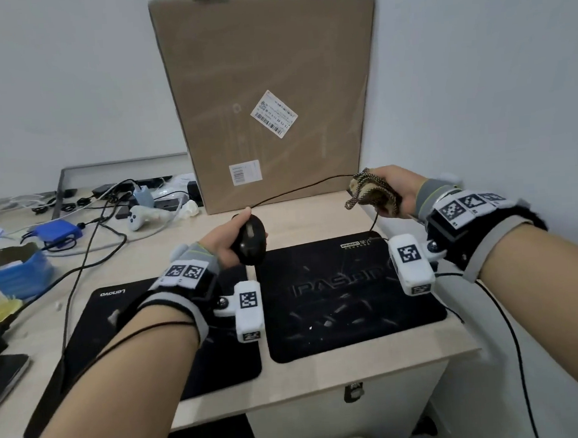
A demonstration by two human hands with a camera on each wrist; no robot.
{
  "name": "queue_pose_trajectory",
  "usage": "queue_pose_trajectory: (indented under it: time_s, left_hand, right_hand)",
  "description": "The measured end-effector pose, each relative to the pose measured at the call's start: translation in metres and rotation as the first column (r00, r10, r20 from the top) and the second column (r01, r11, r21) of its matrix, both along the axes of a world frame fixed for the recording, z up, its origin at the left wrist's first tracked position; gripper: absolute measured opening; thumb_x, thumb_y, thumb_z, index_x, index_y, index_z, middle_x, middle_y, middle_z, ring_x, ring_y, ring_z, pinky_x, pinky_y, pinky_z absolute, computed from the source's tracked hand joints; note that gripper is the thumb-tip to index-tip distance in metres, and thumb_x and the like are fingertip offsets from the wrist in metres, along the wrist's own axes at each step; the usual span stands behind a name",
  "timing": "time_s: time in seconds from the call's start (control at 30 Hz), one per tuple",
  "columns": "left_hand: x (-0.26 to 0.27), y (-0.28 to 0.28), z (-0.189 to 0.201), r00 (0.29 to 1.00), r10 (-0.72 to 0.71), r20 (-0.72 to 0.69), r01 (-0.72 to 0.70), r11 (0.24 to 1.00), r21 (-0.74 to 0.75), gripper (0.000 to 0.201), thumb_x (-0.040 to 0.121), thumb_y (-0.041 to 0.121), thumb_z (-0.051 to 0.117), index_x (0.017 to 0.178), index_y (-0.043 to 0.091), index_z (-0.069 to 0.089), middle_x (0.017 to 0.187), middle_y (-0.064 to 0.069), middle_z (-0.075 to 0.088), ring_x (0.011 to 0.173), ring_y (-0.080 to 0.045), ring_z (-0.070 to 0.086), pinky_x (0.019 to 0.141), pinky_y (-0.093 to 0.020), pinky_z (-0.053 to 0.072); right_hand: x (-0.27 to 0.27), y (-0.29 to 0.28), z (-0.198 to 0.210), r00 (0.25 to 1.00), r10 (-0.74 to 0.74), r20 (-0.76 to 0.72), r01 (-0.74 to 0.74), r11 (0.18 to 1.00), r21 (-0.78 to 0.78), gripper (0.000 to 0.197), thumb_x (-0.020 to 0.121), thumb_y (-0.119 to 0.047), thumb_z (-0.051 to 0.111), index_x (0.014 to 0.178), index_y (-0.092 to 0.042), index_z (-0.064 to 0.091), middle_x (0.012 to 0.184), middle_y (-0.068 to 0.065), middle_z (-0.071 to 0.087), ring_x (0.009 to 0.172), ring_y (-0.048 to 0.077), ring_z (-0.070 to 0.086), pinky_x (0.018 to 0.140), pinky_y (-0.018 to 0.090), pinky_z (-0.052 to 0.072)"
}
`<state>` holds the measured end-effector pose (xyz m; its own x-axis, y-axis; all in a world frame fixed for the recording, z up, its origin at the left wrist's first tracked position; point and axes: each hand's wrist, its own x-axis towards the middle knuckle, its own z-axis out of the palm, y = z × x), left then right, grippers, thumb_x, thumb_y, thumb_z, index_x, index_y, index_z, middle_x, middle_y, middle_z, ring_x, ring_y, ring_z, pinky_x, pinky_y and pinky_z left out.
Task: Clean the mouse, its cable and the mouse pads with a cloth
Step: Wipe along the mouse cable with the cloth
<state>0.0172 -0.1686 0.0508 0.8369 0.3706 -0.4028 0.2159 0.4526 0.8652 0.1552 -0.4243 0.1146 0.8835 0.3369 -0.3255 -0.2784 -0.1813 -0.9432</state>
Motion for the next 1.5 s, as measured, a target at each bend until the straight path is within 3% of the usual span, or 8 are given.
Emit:
queue_pose_trajectory:
  time_s: [0.17, 0.33, 0.53, 0.73, 0.83, 1.13, 1.33, 1.5]
  left_hand:
    - [0.058, 0.013, -0.018, 0.994, 0.027, -0.103, -0.028, 1.000, -0.012, 0.031, 0.093, 0.040, 0.053, 0.081, 0.011, 0.055, 0.060, -0.007, 0.067, 0.052, -0.021, 0.066, 0.047, -0.030, 0.056]
    - [0.114, 0.037, -0.050, 0.982, 0.097, -0.159, -0.087, 0.994, 0.070, 0.056, 0.083, 0.042, 0.067, 0.126, 0.008, 0.053, 0.107, -0.010, 0.064, 0.086, -0.026, 0.063, 0.078, -0.043, 0.051]
    - [0.171, 0.073, -0.093, 0.947, 0.254, -0.197, -0.186, 0.932, 0.310, 0.105, 0.041, 0.063, 0.074, 0.126, 0.005, 0.054, 0.119, -0.010, 0.063, 0.108, -0.030, 0.061, 0.100, -0.044, 0.047]
    - [0.163, 0.056, -0.068, 0.897, 0.366, -0.248, -0.163, 0.796, 0.584, 0.076, 0.076, 0.052, 0.060, 0.135, 0.005, 0.045, 0.129, -0.011, 0.058, 0.117, -0.032, 0.055, 0.104, -0.043, 0.042]
    - [0.155, 0.038, -0.050, 0.946, 0.299, -0.127, -0.170, 0.788, 0.592, 0.038, 0.087, 0.036, 0.057, 0.111, 0.007, 0.060, 0.111, -0.006, 0.062, 0.098, -0.024, 0.056, 0.092, -0.028, 0.043]
    - [0.133, -0.025, 0.011, 0.984, -0.122, -0.128, 0.154, 0.944, 0.291, 0.035, 0.097, 0.038, 0.046, 0.066, 0.021, 0.048, 0.037, 0.012, 0.044, 0.035, -0.001, 0.029, 0.033, -0.012, 0.015]
    - [0.129, -0.032, 0.025, 0.996, -0.055, -0.068, 0.071, 0.963, 0.259, 0.025, 0.094, 0.013, 0.051, 0.071, 0.016, 0.061, 0.062, 0.004, 0.042, 0.031, -0.003, 0.025, 0.025, -0.012, 0.016]
    - [0.129, -0.035, 0.034, 0.999, 0.017, -0.052, -0.003, 0.964, 0.264, 0.028, 0.097, 0.009, 0.046, 0.119, 0.010, 0.063, 0.064, 0.005, 0.038, 0.050, -0.006, 0.018, 0.026, -0.010, 0.014]
  right_hand:
    - [0.037, 0.031, -0.005, 0.999, 0.034, -0.009, -0.035, 0.994, -0.108, 0.024, 0.088, -0.030, 0.049, 0.067, -0.020, 0.057, 0.043, -0.008, 0.059, 0.041, 0.005, 0.053, 0.046, 0.013, 0.040]
    - [0.069, 0.059, -0.020, 0.995, 0.091, -0.032, -0.095, 0.984, -0.150, 0.025, 0.091, -0.032, 0.048, 0.071, -0.018, 0.057, 0.046, -0.006, 0.061, 0.057, 0.009, 0.054, 0.053, 0.020, 0.042]
    - [0.085, 0.087, -0.035, 0.990, 0.143, -0.021, -0.144, 0.975, -0.171, 0.026, 0.091, -0.032, 0.048, 0.068, -0.021, 0.054, 0.049, -0.006, 0.057, 0.053, 0.008, 0.052, 0.046, 0.012, 0.040]
    - [0.089, 0.097, -0.046, 0.987, 0.157, -0.017, -0.158, 0.975, -0.158, 0.022, 0.094, -0.032, 0.049, 0.076, -0.019, 0.052, 0.065, -0.002, 0.056, 0.057, 0.010, 0.051, 0.049, 0.019, 0.040]
    - [0.083, 0.099, -0.049, 0.984, 0.176, -0.011, -0.175, 0.974, -0.141, 0.022, 0.095, -0.032, 0.050, 0.077, -0.019, 0.052, 0.061, -0.003, 0.059, 0.054, 0.009, 0.053, 0.046, 0.018, 0.039]
    - [0.034, 0.104, -0.035, 0.952, 0.305, 0.002, -0.301, 0.941, -0.154, 0.022, 0.098, -0.032, 0.043, 0.084, -0.018, 0.053, 0.071, -0.002, 0.055, 0.059, 0.009, 0.050, 0.038, 0.010, 0.038]
    - [0.007, 0.092, -0.030, 0.952, 0.305, 0.029, -0.298, 0.942, -0.152, 0.024, 0.098, -0.032, 0.044, 0.079, -0.019, 0.051, 0.069, -0.001, 0.054, 0.057, 0.010, 0.048, 0.047, 0.017, 0.034]
    - [-0.003, 0.066, -0.016, 0.959, 0.268, 0.088, -0.254, 0.957, -0.143, 0.025, 0.097, -0.031, 0.047, 0.077, -0.018, 0.053, 0.065, -0.001, 0.054, 0.047, 0.008, 0.050, 0.037, 0.011, 0.034]
